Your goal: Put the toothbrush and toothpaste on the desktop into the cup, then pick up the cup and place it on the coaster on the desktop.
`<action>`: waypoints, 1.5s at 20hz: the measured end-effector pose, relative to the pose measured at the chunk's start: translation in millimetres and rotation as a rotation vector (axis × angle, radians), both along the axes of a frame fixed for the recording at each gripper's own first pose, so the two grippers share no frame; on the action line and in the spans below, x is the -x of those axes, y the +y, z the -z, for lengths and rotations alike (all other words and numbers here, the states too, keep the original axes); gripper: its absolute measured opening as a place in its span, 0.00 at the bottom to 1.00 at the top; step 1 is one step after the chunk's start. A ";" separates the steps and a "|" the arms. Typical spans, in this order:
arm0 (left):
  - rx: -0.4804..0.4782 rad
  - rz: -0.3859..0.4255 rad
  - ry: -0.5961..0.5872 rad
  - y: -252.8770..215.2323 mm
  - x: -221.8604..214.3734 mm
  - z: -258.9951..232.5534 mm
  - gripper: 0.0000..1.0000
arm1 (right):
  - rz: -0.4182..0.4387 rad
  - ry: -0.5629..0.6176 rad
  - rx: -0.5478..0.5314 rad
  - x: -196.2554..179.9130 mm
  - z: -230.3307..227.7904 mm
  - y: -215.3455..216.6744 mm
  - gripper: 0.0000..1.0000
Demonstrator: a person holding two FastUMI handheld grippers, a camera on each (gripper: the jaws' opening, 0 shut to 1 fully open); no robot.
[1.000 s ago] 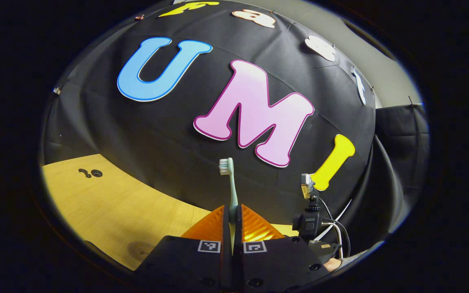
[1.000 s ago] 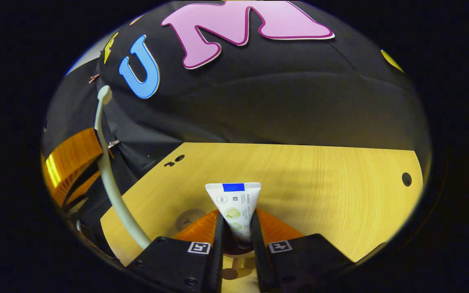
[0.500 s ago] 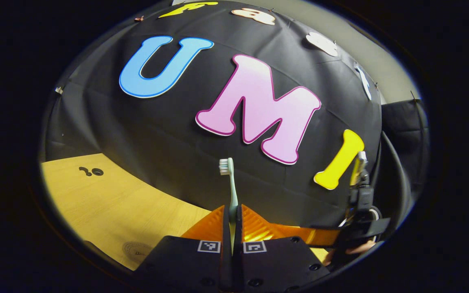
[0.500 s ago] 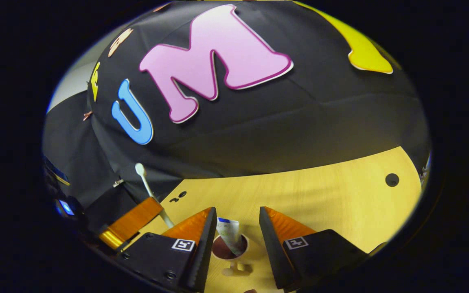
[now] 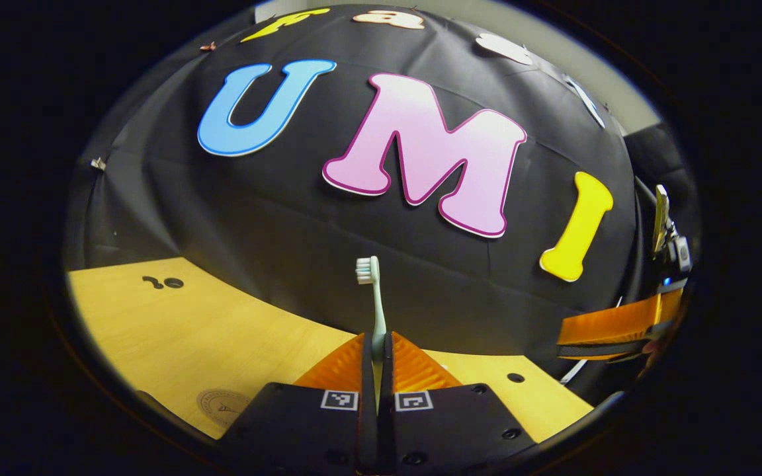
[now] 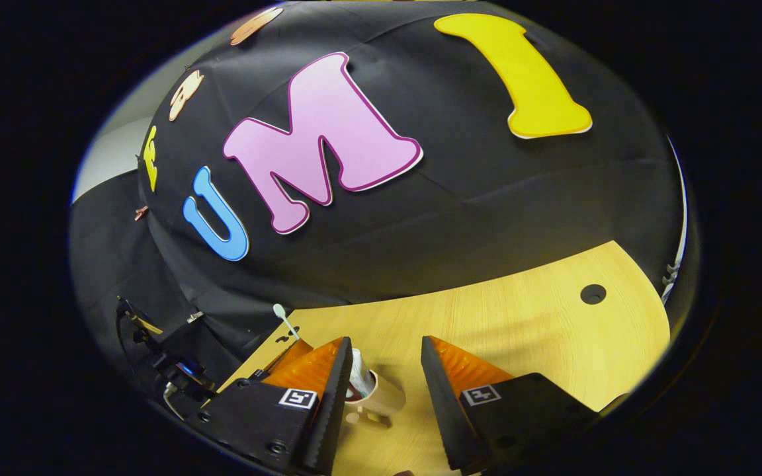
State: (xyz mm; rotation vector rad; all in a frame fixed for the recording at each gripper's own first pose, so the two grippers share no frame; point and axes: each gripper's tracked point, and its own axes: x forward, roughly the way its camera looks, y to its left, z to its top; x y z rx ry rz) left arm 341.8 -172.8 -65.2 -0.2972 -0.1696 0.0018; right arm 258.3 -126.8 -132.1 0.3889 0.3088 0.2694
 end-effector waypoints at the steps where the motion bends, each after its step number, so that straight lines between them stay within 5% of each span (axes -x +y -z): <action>1: -0.002 -0.006 -0.003 -3.4 1.1 5.2 0.06 | 0.003 0.006 0.001 3.5 3.3 -3.3 0.65; 10: -0.060 -0.047 0.049 -11.1 1.1 53.3 0.10 | -0.016 0.121 0.037 23.5 47.9 -6.0 0.65; 15: -0.079 -0.017 0.091 -11.7 6.5 68.9 0.43 | -0.047 0.168 0.054 27.6 59.7 7.4 0.65; 16: -0.075 -0.010 0.094 -10.3 10.4 69.4 0.35 | -0.057 0.186 0.053 28.7 62.4 13.0 0.65; 19: -0.065 0.026 0.116 -5.3 33.9 69.7 0.61 | -0.084 0.260 0.071 37.8 73.2 29.2 0.65; 23: -0.108 0.050 0.155 16.9 85.2 72.7 0.81 | -0.114 0.340 0.163 48.6 86.6 51.5 0.65; 30: -0.154 0.045 0.292 72.9 192.2 88.9 0.88 | -0.156 0.452 0.381 52.5 115.0 97.9 0.74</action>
